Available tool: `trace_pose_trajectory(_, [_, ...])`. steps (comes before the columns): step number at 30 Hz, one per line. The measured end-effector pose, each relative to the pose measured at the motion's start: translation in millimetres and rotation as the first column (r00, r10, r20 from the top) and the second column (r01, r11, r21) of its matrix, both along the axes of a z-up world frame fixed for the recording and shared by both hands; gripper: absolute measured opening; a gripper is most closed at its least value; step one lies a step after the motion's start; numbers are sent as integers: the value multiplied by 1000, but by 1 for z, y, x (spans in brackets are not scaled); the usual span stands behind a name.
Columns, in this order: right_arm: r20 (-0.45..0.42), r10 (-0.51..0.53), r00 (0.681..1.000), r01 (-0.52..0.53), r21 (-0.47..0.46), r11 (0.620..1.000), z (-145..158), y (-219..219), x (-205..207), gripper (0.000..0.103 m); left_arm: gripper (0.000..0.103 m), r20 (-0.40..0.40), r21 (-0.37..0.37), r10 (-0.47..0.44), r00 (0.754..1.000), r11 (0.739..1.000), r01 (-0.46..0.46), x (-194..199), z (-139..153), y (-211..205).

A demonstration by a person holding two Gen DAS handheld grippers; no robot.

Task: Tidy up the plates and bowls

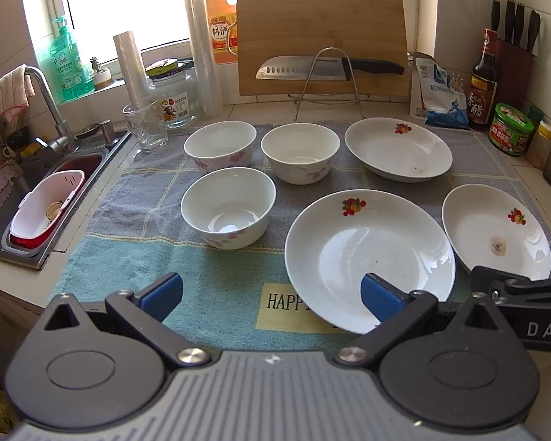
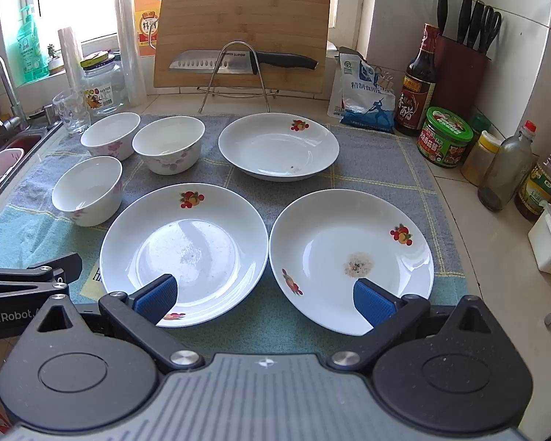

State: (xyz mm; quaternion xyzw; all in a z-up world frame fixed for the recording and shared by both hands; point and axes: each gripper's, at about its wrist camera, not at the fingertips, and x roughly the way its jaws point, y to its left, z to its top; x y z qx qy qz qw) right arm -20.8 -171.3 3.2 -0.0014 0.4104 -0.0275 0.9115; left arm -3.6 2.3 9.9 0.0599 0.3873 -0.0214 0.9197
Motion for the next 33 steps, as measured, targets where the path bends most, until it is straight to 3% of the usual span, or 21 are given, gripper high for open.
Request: trace_pose_trajectory(33, [22,30,999,-30,-7,1000,3,-3,-4,103,102,19,1,25,1000,1000,-25,-5,5,-5])
